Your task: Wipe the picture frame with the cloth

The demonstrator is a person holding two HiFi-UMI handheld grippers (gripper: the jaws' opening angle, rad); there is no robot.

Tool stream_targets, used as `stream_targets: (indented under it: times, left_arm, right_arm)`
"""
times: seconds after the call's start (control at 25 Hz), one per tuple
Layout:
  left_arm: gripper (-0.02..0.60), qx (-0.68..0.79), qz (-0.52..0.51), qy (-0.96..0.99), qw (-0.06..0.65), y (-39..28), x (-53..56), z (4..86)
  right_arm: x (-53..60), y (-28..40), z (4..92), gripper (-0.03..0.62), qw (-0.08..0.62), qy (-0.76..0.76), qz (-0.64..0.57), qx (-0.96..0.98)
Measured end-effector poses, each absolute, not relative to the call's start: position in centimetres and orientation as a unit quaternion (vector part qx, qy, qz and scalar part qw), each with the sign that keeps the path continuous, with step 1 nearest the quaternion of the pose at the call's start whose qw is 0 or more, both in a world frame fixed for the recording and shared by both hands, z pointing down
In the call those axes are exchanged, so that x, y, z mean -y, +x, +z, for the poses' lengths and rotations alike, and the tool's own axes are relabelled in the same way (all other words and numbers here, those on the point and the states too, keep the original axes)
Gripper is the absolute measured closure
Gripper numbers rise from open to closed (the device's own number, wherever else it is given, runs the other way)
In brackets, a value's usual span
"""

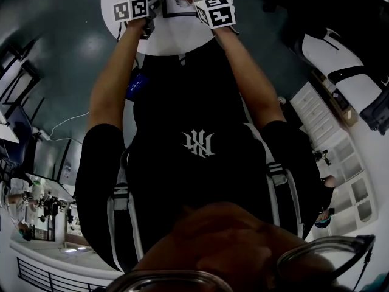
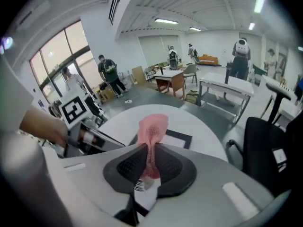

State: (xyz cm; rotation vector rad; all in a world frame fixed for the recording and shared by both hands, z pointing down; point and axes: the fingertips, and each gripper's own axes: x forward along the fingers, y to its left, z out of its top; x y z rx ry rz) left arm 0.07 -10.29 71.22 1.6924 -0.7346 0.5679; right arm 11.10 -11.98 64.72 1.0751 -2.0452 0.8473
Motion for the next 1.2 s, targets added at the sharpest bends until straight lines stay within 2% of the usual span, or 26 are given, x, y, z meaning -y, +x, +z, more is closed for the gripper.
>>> stream_targets:
  times: [0.16, 0.32, 0.48, 0.88, 1.2]
  left_arm:
    - [0.520, 0.308, 0.251, 0.725, 0.563, 0.2, 10.3, 71.2]
    - [0.520, 0.308, 0.253, 0.726, 0.560, 0.3, 10.3, 71.1]
    - [0.520, 0.310, 0.248, 0.726, 0.562, 0.1, 10.3, 71.0]
    - [0.517, 0.310, 0.246, 0.725, 0.563, 0.1, 10.4, 71.0]
    - [0.514, 0.310, 0.246, 0.725, 0.564, 0.0, 10.2, 71.1]
  right_arm:
    - [11.5, 6.3, 65.4, 0.546, 0.282, 0.381, 0.384, 0.792]
    - [11.6, 4.0, 68.0, 0.546, 0.291, 0.365, 0.403, 0.787]
    - [11.3, 3.1, 69.5, 0.546, 0.328, 0.348, 0.390, 0.787]
    - [10.7, 3.4, 70.7, 0.548, 0.384, 0.334, 0.341, 0.790]
    - [10.4, 6.6, 71.0, 0.548, 0.408, 0.345, 0.326, 0.780]
